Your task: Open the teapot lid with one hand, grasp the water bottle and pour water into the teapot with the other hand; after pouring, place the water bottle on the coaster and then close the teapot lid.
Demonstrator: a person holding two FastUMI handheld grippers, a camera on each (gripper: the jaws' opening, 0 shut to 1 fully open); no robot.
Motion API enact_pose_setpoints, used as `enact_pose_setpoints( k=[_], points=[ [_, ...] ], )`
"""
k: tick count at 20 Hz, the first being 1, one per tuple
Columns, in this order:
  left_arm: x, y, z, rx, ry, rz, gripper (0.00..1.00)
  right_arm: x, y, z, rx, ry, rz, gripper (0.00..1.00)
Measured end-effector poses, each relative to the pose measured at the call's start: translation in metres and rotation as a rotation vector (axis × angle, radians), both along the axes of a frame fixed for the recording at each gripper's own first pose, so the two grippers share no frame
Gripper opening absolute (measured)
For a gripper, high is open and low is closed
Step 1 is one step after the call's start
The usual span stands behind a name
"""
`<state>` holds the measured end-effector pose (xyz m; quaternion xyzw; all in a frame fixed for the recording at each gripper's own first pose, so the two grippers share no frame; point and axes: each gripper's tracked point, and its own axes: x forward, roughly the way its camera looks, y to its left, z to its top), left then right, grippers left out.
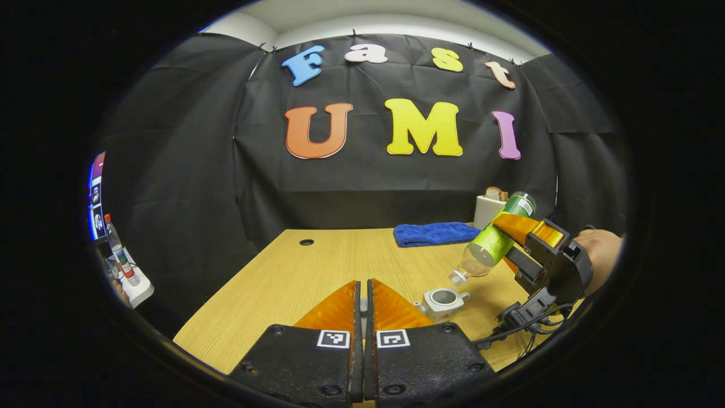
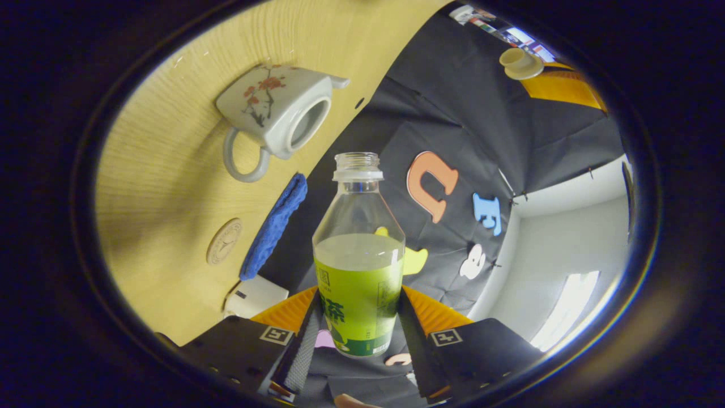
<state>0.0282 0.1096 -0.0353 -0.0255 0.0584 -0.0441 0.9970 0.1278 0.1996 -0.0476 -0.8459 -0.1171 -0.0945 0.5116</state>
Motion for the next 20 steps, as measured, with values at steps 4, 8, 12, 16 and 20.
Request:
enact_pose_setpoints(
  k=[4, 8, 12, 16, 20],
  points=[
    [0.001, 0.006, 0.000, -0.012, -0.008, 0.013, 0.03, 0.010, -0.020, -0.028, 0.341, 0.144, 0.021, 0.72],
    [0.003, 0.007, 0.000, -0.028, -0.008, 0.021, 0.04, 0.014, -0.032, -0.039, 0.680, 0.274, 0.048, 0.75],
    [0.002, 0.007, 0.004, -0.028, -0.021, 0.031, 0.03, 0.029, -0.043, -0.022, 0.977, 0.306, 0.089, 0.71],
    [0.003, 0.004, 0.007, -0.048, -0.028, 0.035, 0.04, 0.048, -0.069, -0.009, 1.238, 0.307, 0.094, 0.72],
    [0.002, 0.000, 0.013, -0.044, -0.048, 0.033, 0.04, 0.065, -0.080, -0.009, 1.557, 0.354, 0.114, 0.72]
  ],
)
